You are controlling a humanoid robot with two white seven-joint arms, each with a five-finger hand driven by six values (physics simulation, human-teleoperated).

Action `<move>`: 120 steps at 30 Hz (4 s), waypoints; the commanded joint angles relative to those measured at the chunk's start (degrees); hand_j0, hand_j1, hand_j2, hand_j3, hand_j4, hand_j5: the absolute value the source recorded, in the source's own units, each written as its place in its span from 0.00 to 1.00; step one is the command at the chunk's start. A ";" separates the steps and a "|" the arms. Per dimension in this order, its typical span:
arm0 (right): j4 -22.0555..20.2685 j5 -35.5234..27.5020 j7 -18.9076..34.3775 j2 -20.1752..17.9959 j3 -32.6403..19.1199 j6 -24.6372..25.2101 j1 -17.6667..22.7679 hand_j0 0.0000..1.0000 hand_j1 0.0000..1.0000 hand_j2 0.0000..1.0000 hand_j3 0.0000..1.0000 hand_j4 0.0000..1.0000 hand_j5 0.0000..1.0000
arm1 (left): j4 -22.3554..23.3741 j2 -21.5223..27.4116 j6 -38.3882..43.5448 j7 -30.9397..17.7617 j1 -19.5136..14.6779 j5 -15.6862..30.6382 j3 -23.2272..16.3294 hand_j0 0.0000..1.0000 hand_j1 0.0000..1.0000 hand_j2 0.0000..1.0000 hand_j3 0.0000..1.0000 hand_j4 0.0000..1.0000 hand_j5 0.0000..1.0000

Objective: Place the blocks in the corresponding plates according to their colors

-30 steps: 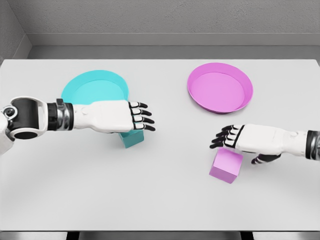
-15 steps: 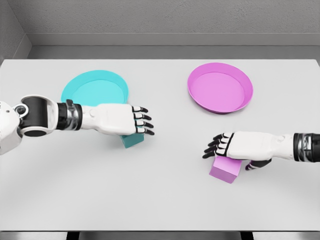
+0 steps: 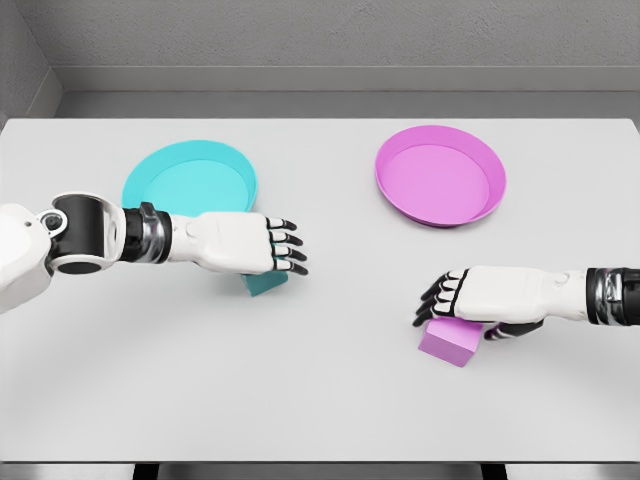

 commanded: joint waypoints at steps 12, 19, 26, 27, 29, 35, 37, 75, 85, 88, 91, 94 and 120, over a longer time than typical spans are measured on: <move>-0.01 -0.24 0.24 -0.06 -0.08 0.05 -0.79 0.58 0.58 0.58 0.58 0.58 0.58 | 0.18 0.53 0.07 -0.70 -0.26 0.09 0.03 0.80 0.80 0.80 0.80 0.80 0.80; -0.01 -0.60 0.24 -0.06 -0.60 0.05 -2.02 0.56 0.56 0.56 0.56 0.56 0.56 | 0.18 0.62 0.07 -0.97 -0.26 -0.17 -0.76 0.59 0.59 0.59 0.59 0.59 0.59; -0.01 -0.95 0.14 0.11 -0.78 0.05 -4.39 0.56 0.56 0.56 0.56 0.56 0.56 | 0.09 0.62 0.07 -0.88 -0.26 0.18 -0.67 0.46 0.46 0.46 0.46 0.46 0.46; 0.08 -0.95 0.14 0.11 -0.78 0.05 -4.75 0.57 0.57 0.57 0.57 0.57 0.57 | 0.09 0.71 0.07 -0.88 -0.26 0.27 -0.67 0.46 0.46 0.46 0.46 0.46 0.46; 0.08 -0.95 0.14 0.11 -0.87 0.05 -5.10 0.57 0.57 0.57 0.57 0.57 0.57 | 0.01 0.71 0.07 -0.79 -0.35 0.45 -0.59 0.46 0.46 0.46 0.46 0.46 0.46; 0.25 -1.48 0.14 0.11 -0.87 0.05 -5.98 0.57 0.57 0.57 0.57 0.57 0.57 | -0.52 1.67 0.07 -0.44 -0.79 4.66 -0.15 0.46 0.46 0.46 0.46 0.46 0.46; 0.17 -1.48 0.05 0.20 -0.87 0.05 -6.41 0.56 0.56 0.56 0.56 0.56 0.56 | -0.52 2.55 0.07 -0.44 -1.14 6.51 -0.06 0.46 0.46 0.46 0.46 0.46 0.46; 0.69 -1.74 -0.74 4.51 -1.31 38.12 -15.12 0.58 0.58 0.58 0.58 0.58 0.58 | 25.14 -2.37 0.07 -1.06 -5.80 4.93 5.21 0.49 0.49 0.49 0.49 0.49 0.49; 1.05 -1.74 -0.83 6.88 -0.96 46.04 -17.31 0.58 0.58 0.58 0.58 0.58 0.58 | 25.41 -2.54 0.07 -1.06 -5.89 3.17 5.13 1.00 1.00 1.00 1.00 1.00 1.00; 1.48 -1.65 -0.83 8.02 -0.60 48.14 -18.37 0.58 0.58 0.58 0.58 0.58 0.58 | 25.41 -2.54 0.07 -1.06 -5.98 3.08 5.13 1.00 1.00 1.00 1.00 1.00 1.00; 1.75 -1.65 -0.74 8.55 -0.43 49.29 -19.07 0.58 0.58 0.58 0.58 0.58 0.58 | 25.41 -2.28 0.07 -1.06 -5.98 3.26 5.21 1.00 1.00 1.00 1.00 1.00 1.00; 1.84 -1.56 -0.83 9.17 -0.43 50.08 -19.69 0.58 0.58 0.58 0.58 0.58 0.58 | 25.23 -1.58 0.07 -0.70 -6.24 5.36 7.15 1.00 1.00 1.00 1.00 1.00 1.00; 1.92 -1.56 -0.74 9.78 0.89 39.45 -22.24 1.00 1.00 1.00 1.00 1.00 1.00 | 6.86 19.17 0.07 -0.44 -1.58 20.66 10.14 1.00 1.00 1.00 1.00 1.00 1.00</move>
